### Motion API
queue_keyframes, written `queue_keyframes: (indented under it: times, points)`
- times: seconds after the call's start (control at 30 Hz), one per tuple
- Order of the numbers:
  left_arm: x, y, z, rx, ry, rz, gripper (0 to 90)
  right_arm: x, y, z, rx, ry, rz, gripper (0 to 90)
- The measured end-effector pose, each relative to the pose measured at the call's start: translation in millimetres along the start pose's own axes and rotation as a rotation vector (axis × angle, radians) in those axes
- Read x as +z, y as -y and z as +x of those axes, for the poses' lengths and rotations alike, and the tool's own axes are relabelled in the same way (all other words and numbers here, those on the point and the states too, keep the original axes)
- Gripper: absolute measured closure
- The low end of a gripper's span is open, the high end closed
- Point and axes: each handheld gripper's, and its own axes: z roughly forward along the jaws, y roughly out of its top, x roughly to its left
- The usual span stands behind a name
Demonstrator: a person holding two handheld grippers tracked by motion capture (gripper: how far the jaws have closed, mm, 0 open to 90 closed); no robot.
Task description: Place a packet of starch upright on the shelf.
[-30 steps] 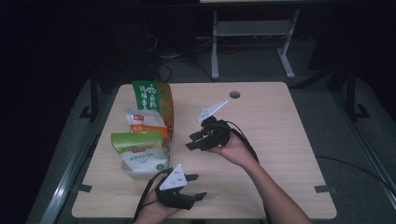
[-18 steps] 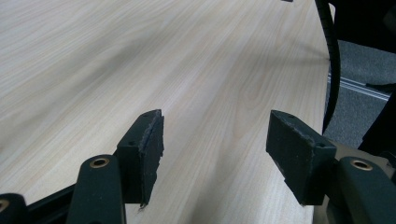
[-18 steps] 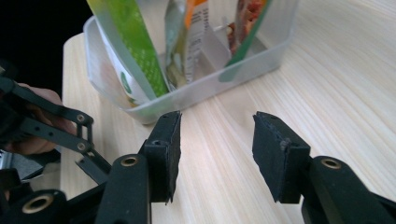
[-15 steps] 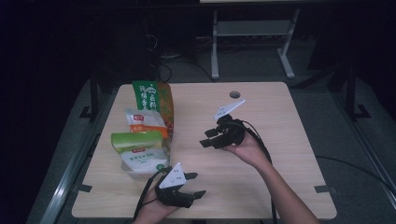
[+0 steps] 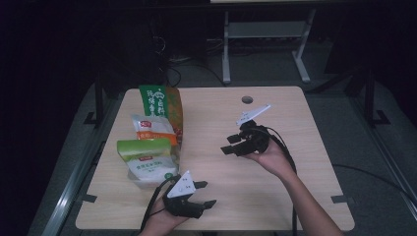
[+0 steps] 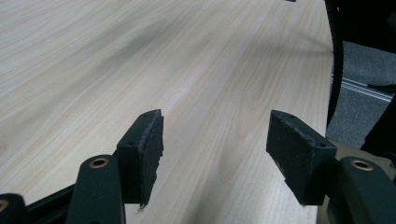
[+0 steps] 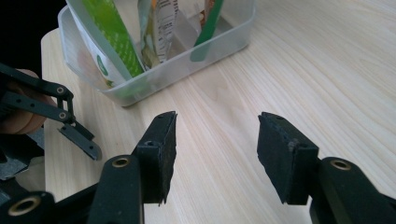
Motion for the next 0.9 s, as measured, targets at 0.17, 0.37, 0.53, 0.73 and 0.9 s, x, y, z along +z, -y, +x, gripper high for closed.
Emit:
queue_keyframes:
  times: [0.17,0.37,0.53,0.73,0.9]
  points:
    - [-0.3,-0.1,1.1,0.007,0.000,0.002,36.2,-6.0,4.0,-2.6,0.014,0.015,0.011,45.7]
    - [-1.8,-0.3,2.2,-0.002,-0.004,-0.001,36.2,-11.8,10.6,-6.5,0.028,0.029,0.013,45.4]
    - [-2.4,-0.4,2.4,-0.001,-0.006,0.003,36.2,-15.5,18.8,-10.3,0.034,0.041,0.014,45.0]
    - [-3.0,-0.5,3.5,-0.001,-0.007,0.001,36.2,-20.3,33.0,-14.6,0.068,0.056,0.026,44.3]
    - [-2.7,-0.4,3.7,-0.003,-0.009,0.000,36.1,-23.8,46.0,-17.9,0.091,0.065,0.024,43.7]
